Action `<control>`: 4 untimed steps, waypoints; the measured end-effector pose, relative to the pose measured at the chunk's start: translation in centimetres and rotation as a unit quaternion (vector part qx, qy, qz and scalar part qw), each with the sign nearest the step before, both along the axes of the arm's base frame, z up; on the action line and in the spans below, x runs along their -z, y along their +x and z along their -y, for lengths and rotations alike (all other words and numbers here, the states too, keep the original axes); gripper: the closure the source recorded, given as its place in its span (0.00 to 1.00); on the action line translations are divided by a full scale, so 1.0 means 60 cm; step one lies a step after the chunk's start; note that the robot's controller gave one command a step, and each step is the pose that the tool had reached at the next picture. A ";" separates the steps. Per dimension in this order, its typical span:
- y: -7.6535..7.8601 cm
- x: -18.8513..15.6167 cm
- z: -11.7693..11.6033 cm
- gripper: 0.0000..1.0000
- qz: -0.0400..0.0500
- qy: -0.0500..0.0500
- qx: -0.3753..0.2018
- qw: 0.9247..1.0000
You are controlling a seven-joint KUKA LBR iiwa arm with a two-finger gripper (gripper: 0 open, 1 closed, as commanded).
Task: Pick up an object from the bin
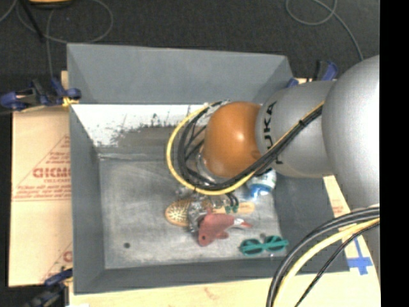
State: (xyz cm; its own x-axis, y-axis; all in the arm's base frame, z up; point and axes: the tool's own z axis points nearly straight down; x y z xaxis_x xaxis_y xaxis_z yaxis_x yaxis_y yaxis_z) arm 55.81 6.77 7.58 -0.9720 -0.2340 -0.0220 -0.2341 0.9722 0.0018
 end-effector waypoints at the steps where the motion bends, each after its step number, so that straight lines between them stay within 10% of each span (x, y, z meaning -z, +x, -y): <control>1: -0.001 -0.004 0.000 1.00 -0.002 0.000 0.000 1.000; 4: -0.006 -0.077 0.003 1.00 -0.011 -0.004 0.002 1.000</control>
Offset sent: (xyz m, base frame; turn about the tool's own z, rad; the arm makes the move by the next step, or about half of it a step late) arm -0.0002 -0.0001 0.0567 0.0000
